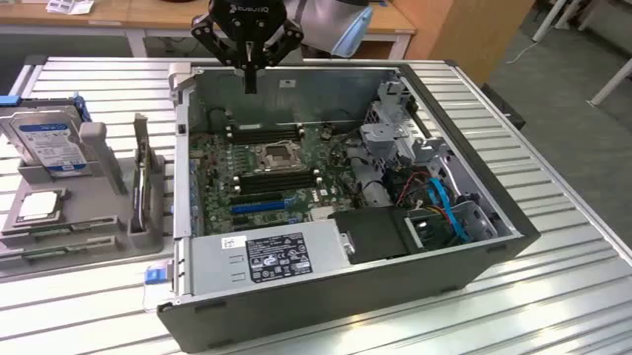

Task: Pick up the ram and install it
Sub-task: 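Reach for the ram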

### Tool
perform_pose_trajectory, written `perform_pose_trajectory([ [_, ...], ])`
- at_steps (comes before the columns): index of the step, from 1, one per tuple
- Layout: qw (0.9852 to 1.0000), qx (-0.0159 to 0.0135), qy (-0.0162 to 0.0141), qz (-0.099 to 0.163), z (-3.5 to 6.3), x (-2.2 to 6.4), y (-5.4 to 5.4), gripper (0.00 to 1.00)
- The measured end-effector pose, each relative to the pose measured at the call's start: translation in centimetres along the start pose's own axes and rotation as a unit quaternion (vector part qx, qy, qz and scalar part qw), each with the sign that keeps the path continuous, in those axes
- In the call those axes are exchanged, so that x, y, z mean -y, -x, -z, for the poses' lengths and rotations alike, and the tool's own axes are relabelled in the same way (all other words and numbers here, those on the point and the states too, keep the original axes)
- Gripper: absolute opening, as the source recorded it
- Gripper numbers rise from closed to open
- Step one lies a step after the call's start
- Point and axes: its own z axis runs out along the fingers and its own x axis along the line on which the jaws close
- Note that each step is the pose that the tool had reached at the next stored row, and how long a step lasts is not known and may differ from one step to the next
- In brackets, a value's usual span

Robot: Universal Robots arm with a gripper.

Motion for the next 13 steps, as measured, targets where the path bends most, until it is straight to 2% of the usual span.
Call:
perform_pose_trajectory([
  [13,1.0,0.0,0.0,0.0,0.01,0.03,-0.37,0.1],
])
